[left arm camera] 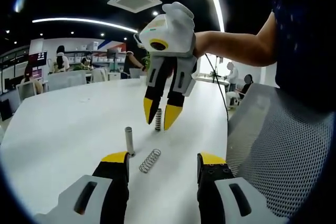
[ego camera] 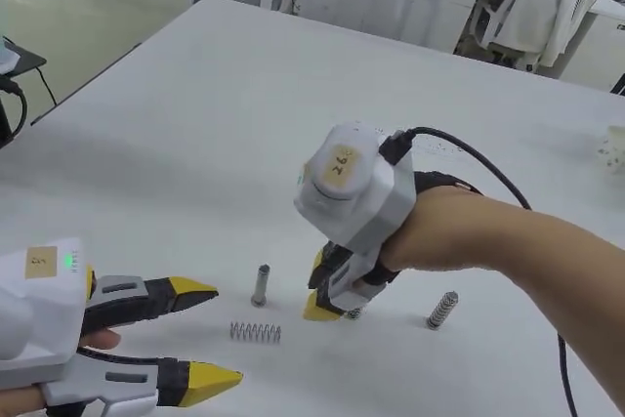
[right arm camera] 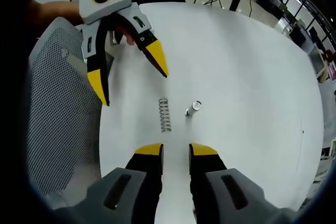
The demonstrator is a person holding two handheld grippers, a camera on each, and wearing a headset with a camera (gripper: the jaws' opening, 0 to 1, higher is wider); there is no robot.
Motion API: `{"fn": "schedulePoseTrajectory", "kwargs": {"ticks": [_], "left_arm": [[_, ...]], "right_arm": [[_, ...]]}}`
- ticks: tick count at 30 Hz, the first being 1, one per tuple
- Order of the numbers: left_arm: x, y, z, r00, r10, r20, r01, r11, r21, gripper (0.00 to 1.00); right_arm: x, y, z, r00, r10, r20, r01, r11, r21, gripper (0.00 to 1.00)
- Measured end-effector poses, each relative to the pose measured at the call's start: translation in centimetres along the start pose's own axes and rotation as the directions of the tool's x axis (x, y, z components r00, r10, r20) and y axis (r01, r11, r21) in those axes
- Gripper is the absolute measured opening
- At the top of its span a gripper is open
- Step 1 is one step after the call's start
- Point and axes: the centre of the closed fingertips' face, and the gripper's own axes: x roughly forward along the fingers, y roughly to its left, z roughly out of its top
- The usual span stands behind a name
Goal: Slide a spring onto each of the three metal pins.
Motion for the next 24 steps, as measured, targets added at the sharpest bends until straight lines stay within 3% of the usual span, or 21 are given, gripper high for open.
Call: {"fn": "schedulePoseTrajectory", "kwargs": {"ticks": [13,24], "left_arm": [[-0.3,0.0,0.0,1.0,0.003,-0.003,-0.003,1.0,0.004,0.46],[-0.5,0.0,-0.1,1.0,0.008,-0.004,-0.008,1.0,0.003,0.46]], "right_arm": [[2.2,1.5,1.1,0.9994,0.035,0.0,-0.035,0.999,-0.03,0.14],[3.8,1.5,0.5,0.9988,0.047,-0.016,-0.047,0.999,-0.016,0.13]]}}
